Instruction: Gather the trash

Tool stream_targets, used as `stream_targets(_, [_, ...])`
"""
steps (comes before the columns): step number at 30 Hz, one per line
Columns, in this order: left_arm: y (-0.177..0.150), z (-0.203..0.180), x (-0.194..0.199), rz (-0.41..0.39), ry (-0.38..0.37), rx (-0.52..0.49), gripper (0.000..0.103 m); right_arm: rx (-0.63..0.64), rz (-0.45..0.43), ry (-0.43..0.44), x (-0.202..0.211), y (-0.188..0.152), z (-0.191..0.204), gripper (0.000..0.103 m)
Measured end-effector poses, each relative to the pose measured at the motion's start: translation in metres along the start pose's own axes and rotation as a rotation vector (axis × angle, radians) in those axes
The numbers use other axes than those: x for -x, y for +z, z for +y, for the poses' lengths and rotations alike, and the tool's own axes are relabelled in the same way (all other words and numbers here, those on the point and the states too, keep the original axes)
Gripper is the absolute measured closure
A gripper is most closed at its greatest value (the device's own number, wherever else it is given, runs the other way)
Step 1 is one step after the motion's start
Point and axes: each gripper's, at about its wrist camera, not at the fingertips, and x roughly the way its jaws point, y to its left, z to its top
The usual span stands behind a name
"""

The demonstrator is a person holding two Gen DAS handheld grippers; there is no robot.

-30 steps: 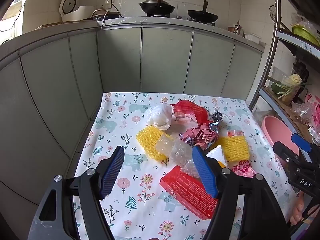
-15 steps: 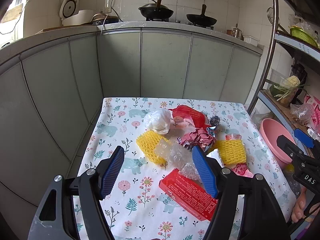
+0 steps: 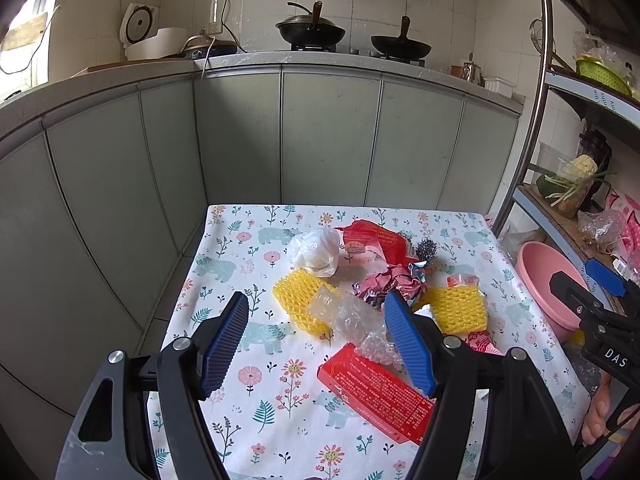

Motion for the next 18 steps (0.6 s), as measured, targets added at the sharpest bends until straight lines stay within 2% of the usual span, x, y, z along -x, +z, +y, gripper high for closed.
stream_targets(18, [0.0004,-0.0015,0.0051,-0.016,-0.002,-0.005,0.033,-0.001,-0.005,0.001,0.0011,-0.0001,-0.0006,0.009])
